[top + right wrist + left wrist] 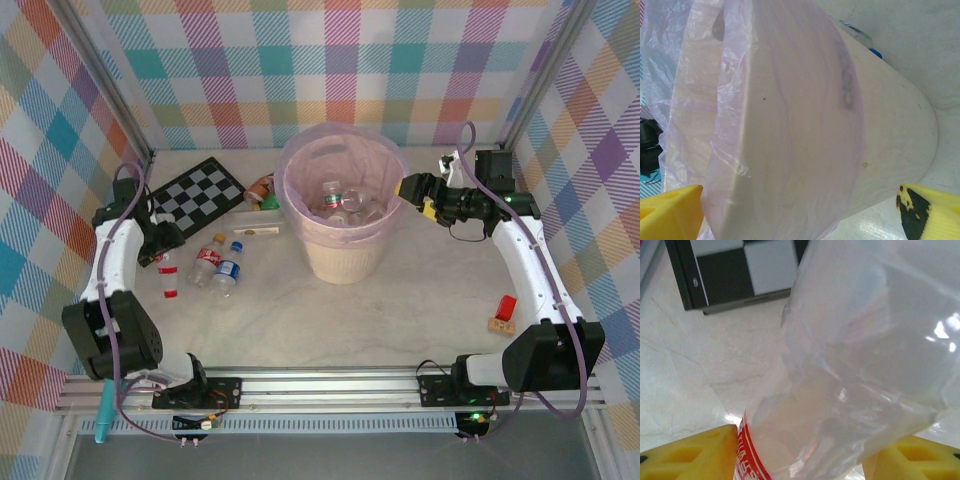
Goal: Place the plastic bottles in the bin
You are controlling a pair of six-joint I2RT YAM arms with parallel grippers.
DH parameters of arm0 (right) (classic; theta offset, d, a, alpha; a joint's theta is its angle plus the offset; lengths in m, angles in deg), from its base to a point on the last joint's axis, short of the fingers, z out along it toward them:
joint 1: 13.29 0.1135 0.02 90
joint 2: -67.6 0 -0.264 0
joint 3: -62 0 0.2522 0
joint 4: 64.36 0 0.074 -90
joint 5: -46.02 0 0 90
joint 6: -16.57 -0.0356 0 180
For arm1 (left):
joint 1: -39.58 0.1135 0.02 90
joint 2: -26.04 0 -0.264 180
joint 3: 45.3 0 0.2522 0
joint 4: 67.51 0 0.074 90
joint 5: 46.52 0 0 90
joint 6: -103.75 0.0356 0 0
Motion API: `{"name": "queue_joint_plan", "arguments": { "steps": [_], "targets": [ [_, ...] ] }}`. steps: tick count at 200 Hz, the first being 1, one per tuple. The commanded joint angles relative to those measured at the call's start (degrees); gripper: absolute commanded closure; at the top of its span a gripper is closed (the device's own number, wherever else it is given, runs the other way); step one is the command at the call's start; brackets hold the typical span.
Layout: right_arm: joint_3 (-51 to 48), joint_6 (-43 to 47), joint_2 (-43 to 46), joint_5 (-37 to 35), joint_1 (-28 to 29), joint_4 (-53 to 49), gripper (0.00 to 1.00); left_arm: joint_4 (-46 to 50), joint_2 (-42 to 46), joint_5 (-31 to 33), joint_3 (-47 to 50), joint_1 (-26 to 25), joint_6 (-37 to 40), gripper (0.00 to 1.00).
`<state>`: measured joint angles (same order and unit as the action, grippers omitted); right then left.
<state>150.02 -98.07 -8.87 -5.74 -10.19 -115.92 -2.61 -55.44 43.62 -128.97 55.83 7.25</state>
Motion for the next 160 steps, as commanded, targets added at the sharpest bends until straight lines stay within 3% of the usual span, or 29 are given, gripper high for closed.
{"name": "queue_joint_plan", "arguments": {
  "steps": [1, 51, 79, 122, 160],
  "targets": [
    [1.6, -0.1, 1.2, -0.6, 0.3, -0.4, 0.03, 5.4, 6.4, -2.0, -4.0, -2.6, -2.1, 0.38],
    [0.3, -0.8, 3.0, -3.1, 0.3, -1.6, 0.03, 7.5, 17.8, -4.8, -10.0, -8.8, -6.7, 0.43],
    [-0.4, -1.7, 4.0, -4.6, 0.3, -1.8, 0.03, 4.0, 21.1, -4.9, -13.1, -16.7, -10.8, 0.45],
    [0.6, -2.0, 4.6, -5.9, 0.3, -3.3, 0.03, -5.0, 20.8, -5.7, -17.3, -29.8, -15.2, 0.47],
    [0.5, -2.4, 5.3, -6.6, 0.3, -3.6, 0.03, -15.1, 16.9, -11.5, -21.7, -36.7, -18.6, 0.47]
  ]
}}
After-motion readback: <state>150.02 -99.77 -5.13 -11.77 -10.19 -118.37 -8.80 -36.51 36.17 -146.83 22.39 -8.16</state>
